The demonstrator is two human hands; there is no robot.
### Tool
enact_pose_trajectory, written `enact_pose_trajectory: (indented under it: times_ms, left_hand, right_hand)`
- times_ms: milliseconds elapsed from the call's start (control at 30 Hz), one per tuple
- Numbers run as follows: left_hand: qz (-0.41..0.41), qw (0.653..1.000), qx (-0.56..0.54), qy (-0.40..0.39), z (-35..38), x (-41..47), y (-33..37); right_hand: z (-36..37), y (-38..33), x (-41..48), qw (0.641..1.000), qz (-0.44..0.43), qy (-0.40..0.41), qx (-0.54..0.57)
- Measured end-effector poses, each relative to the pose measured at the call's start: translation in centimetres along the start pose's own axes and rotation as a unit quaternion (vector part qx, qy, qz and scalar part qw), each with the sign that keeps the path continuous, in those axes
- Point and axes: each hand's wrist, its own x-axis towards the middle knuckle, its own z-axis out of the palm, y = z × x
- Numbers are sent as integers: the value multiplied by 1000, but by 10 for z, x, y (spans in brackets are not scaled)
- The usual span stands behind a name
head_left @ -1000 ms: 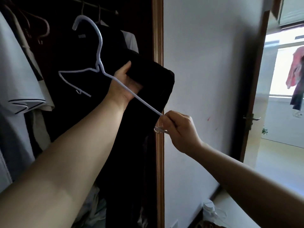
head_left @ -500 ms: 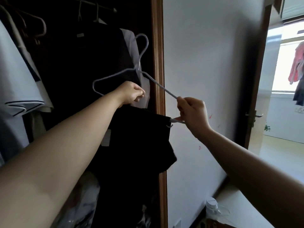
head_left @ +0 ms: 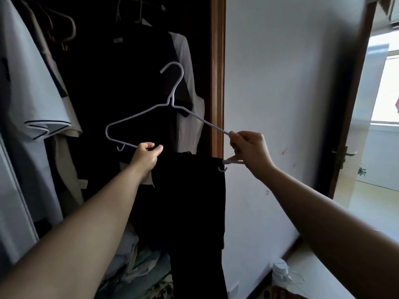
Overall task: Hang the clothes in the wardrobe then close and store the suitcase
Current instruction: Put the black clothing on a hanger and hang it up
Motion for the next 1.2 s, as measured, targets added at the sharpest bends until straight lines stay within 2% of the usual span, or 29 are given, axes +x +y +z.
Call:
enact_pose_trajectory:
  times_ms: [67, 133, 200, 267, 367, 433, 467, 533, 600, 667, 733, 800, 867, 900, 967, 1000, 1067, 1100, 1133, 1200]
  left_hand:
    - [22, 999, -32, 13, 2, -2, 6]
    - [35, 997, -46, 44, 11, -7, 15]
    - [55, 997, -23, 57, 26, -14, 23]
    - [86, 995, 1, 41, 41, -26, 29]
    - [113, 992, -46, 39, 47, -28, 29]
    - [88, 985, -115, 97, 38, -24, 28]
    - [50, 982, -154, 95, 30, -18, 23]
    - [-27, 981, -192, 13, 21, -16, 12]
    - [-40, 984, -123, -120, 14, -29, 7]
    - [-27, 969, -29, -244, 11, -46, 7]
    - [-40, 946, -68, -314, 10, -53, 7]
    - [-51, 956, -106, -269, 15, -51, 11]
    - [-38, 980, -73, -180, 20, -54, 11]
    - [-40, 983, -58, -169, 24, -57, 11]
    - [-51, 973, -63, -215, 34, -72, 10]
    - [-35, 976, -58, -208, 40, -78, 9]
    - [31, 993, -14, -111, 53, -84, 6]
    - [41, 998, -5, -57, 58, -86, 5]
    - [18, 999, -3, -42, 63, -88, 8]
    - [-69, 988, -38, -132, 68, -94, 12]
  right_hand:
    - [-8, -3, 6, 995, -17, -28, -95]
    - [-12, -10, 13, 966, -34, -69, -248]
    - [-6, -19, 18, 944, -56, -92, -313]
    - [6, -24, 22, 959, -57, -86, -266]
    - [12, -30, 28, 991, -13, -30, -127]
    - [9, -32, 33, 996, 10, -1, -91]
    - [7, -32, 35, 996, 11, 9, -91]
    - [4, -32, 38, 995, 2, 19, -99]
    - [4, -33, 41, 994, -10, 18, -112]
    - [5, -33, 42, 990, -15, 22, -141]
    - [5, -34, 44, 982, -22, 27, -186]
    - [2, -33, 46, 970, -29, 37, -238]
    - [-2, -33, 47, 958, -29, 59, -279]
    - [-5, -33, 48, 954, -27, 68, -289]
    - [-10, -35, 47, 953, -27, 80, -292]
    - [-12, -37, 47, 953, -28, 84, -288]
    - [-16, -41, 45, 955, -31, 96, -280]
    - [-17, -43, 45, 955, -29, 103, -278]
    - [-19, -46, 44, 954, -26, 112, -277]
    - [-23, -48, 44, 953, -20, 128, -274]
